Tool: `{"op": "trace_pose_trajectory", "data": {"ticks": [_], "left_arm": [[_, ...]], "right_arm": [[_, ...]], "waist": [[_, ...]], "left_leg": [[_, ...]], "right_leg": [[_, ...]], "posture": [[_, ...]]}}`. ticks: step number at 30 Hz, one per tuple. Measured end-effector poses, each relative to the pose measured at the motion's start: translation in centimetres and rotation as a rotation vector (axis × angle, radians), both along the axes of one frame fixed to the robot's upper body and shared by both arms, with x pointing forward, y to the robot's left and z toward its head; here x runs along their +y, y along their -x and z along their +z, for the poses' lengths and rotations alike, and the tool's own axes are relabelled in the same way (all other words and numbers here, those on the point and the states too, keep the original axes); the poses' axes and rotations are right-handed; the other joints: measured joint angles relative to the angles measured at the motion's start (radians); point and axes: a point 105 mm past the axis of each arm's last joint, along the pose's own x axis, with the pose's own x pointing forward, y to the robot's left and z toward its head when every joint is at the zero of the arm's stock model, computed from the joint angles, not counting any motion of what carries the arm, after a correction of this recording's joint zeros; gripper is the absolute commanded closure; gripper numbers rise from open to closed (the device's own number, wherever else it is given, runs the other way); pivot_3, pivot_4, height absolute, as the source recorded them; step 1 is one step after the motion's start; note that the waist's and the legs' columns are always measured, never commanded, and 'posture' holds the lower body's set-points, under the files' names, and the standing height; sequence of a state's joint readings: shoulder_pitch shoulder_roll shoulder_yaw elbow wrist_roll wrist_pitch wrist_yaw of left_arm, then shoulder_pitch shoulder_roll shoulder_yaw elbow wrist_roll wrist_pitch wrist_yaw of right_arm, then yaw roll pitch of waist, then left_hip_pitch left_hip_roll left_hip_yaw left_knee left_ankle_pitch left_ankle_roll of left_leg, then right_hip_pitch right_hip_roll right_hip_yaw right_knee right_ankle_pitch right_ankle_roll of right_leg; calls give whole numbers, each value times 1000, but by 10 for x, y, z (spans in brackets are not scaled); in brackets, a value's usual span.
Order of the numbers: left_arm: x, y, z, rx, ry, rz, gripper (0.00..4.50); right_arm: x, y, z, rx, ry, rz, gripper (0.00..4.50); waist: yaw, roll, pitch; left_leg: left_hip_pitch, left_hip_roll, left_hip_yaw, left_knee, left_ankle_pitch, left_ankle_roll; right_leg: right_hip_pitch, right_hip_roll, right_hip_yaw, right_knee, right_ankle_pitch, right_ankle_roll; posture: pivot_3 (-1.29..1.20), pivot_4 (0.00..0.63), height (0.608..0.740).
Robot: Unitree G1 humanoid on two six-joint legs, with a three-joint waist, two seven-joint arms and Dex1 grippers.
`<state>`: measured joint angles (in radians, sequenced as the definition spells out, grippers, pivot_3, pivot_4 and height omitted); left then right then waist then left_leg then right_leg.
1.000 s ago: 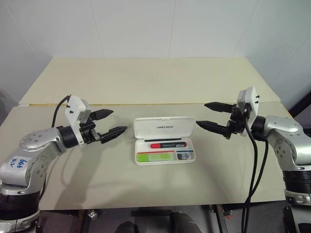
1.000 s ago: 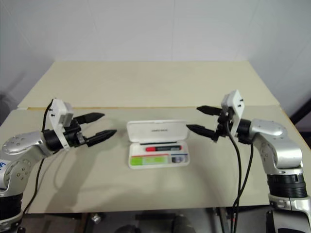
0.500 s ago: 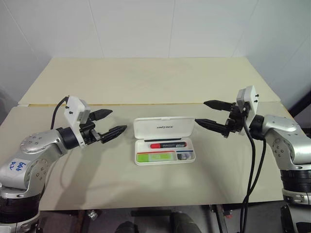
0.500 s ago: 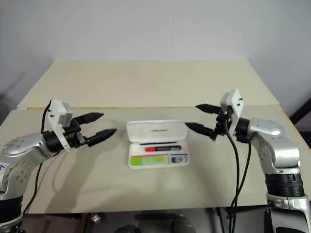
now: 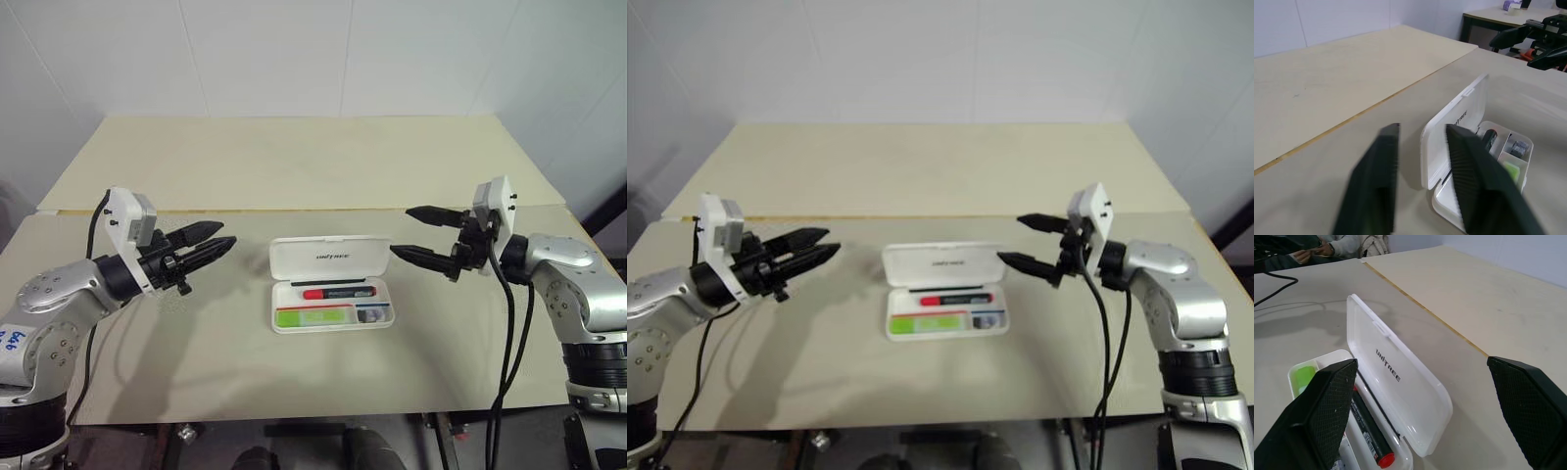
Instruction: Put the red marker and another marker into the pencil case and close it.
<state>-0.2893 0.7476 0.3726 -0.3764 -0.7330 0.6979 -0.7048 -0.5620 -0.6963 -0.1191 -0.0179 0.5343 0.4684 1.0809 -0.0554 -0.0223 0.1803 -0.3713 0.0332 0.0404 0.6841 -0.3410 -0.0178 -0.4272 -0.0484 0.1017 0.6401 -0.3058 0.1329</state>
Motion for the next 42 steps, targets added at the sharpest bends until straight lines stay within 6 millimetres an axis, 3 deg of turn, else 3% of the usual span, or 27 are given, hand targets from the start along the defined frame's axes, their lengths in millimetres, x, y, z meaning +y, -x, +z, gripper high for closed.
{"op": "trace_pose_trajectory", "data": {"ticks": [2,12,19,24,33,36,42], "left_arm": [[2,-1,0,-1,-7,8,4454],[11,-6,0,-8,-29,46,4454],[38,-37,12,-27,-81,220,4454],[43,-58,2,9,-149,290,4454],[10,-72,-18,14,-331,149,4454],[-1,-69,-29,25,-380,72,4454],[-10,-61,-30,-5,-420,-35,4454]], "right_arm": [[-1,-1,-2,9,-1,-2,0],[-2,-1,-5,20,2,12,0],[-3,-4,-5,24,-1,16,0],[-2,-4,-5,14,7,17,0],[-3,-4,-9,22,5,3,0],[-4,-3,-13,30,6,-6,0],[-2,1,-13,19,4,-7,0]], "waist": [[0,0,0],[0,0,0],[0,0,0],[1,0,0],[2,0,0],[1,0,0],[2,0,0]], "left_leg": [[0,0,0,0,0,0],[0,0,0,0,0,0],[0,-2,0,0,0,0],[-1,-2,0,-1,0,0],[-1,-2,0,-1,1,-2],[-1,-2,0,-1,1,-2],[-1,-2,0,-1,1,-1]], "right_leg": [[0,0,0,0,0,0],[0,0,0,-1,0,0],[0,0,0,-1,0,0],[0,0,-1,2,0,0],[0,1,-1,2,0,0],[0,1,-1,2,0,0],[-1,1,-1,3,0,0]], "posture": [[0,150,740],[0,150,740],[0,150,740],[0,150,740],[0,150,740],[0,150,740],[0,150,740]]}}
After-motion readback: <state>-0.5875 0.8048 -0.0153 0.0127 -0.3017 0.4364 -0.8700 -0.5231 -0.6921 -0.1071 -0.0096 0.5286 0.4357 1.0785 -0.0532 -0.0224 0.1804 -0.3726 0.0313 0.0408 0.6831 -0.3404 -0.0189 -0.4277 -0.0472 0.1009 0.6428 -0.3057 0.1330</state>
